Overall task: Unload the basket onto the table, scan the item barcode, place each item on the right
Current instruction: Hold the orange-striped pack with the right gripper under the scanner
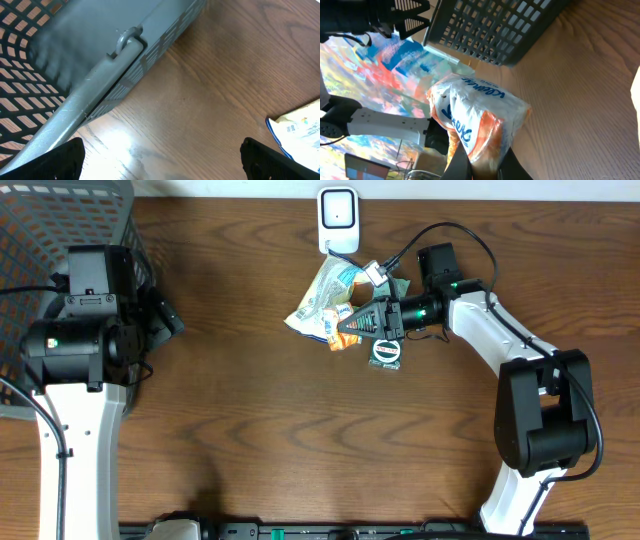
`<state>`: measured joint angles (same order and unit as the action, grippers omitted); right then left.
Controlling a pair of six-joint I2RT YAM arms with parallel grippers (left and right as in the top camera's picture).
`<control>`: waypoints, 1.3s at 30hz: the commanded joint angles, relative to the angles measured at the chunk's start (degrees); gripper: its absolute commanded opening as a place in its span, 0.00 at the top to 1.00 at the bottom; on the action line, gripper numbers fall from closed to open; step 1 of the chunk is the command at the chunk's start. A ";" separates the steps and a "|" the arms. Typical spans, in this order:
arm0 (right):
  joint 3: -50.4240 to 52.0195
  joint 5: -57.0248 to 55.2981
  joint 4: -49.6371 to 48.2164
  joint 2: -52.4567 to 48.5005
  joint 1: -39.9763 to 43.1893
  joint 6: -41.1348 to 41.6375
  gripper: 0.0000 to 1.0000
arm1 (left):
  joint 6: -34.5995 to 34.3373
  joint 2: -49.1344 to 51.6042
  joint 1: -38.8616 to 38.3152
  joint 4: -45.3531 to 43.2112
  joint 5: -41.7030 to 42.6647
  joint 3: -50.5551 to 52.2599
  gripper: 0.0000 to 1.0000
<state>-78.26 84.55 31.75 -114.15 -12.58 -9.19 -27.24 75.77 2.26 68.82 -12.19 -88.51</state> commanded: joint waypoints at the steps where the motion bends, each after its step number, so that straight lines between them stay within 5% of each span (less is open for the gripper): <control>1: -0.48 0.00 0.61 0.90 -0.28 0.63 0.99 | -0.92 0.22 0.46 0.15 -0.72 0.22 0.02; 39: -0.48 -4.04 -0.57 0.90 -0.26 3.23 0.99 | -0.92 0.22 0.46 0.15 -0.72 0.20 0.02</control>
<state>-78.26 79.70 31.40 -114.15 -12.58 -7.68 -27.27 75.77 2.26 68.82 -12.19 -88.51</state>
